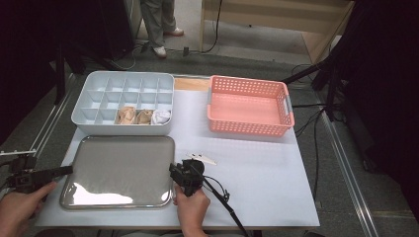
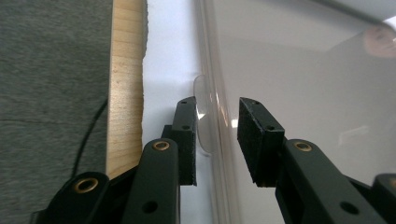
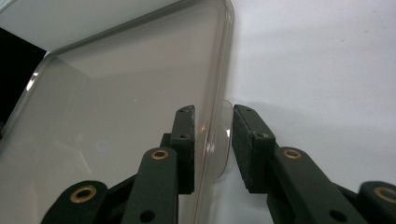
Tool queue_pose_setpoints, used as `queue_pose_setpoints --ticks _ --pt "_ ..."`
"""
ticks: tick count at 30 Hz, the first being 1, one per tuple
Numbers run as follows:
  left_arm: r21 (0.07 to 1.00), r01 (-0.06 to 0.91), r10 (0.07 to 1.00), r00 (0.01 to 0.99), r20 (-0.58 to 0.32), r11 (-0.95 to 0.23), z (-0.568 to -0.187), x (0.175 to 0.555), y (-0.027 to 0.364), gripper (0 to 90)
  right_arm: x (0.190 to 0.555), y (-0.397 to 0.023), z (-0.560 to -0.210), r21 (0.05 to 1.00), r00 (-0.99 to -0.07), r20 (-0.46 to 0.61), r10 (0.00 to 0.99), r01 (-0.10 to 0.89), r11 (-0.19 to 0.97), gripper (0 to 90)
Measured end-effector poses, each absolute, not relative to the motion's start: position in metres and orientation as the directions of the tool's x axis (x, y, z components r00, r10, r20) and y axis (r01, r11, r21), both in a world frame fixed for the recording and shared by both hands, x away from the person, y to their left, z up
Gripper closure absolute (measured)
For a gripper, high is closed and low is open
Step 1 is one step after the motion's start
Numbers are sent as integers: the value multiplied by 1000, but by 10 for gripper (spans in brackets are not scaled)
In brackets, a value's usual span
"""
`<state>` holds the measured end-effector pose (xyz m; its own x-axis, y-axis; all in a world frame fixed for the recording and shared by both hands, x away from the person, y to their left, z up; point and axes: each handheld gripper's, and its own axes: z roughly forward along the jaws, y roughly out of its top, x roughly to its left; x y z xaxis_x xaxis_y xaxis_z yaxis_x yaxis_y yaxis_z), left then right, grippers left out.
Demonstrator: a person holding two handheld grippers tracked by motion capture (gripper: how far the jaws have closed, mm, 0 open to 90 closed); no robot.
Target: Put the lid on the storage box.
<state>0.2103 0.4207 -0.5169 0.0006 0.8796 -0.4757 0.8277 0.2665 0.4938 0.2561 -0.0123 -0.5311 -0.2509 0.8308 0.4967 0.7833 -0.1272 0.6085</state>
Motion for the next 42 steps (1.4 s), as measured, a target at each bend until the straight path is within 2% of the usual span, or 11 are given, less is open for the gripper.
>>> queue_pose_setpoints --ticks 9,13,16,22,30,35,38,42 --pt "485 833 883 -11 -469 267 -516 211 418 654 256 -13 -532 612 -264 494 828 782 -115 713" --pt "455 831 843 -32 -536 321 -518 213 419 650 256 -13 -532 613 -262 497 827 781 -121 709" --pt "453 829 836 -32 -549 329 -519 213 421 657 258 -14 -532 604 -263 510 819 788 -123 712" --pt "453 836 851 -31 -525 310 -518 215 420 674 260 -20 -534 578 -247 554 795 801 -154 722" --pt "454 839 860 -31 -509 299 -517 215 418 674 257 -17 -532 593 -259 518 815 795 -124 720" --pt "460 838 866 -31 -500 295 -517 216 417 673 253 -21 -535 598 -268 535 801 790 -135 723" --pt "459 837 867 -36 -496 297 -517 216 415 669 259 -23 -536 525 -208 618 758 827 -201 722" --pt "463 835 863 -28 -504 297 -517 215 416 665 261 -20 -533 532 -225 602 766 829 -175 701"
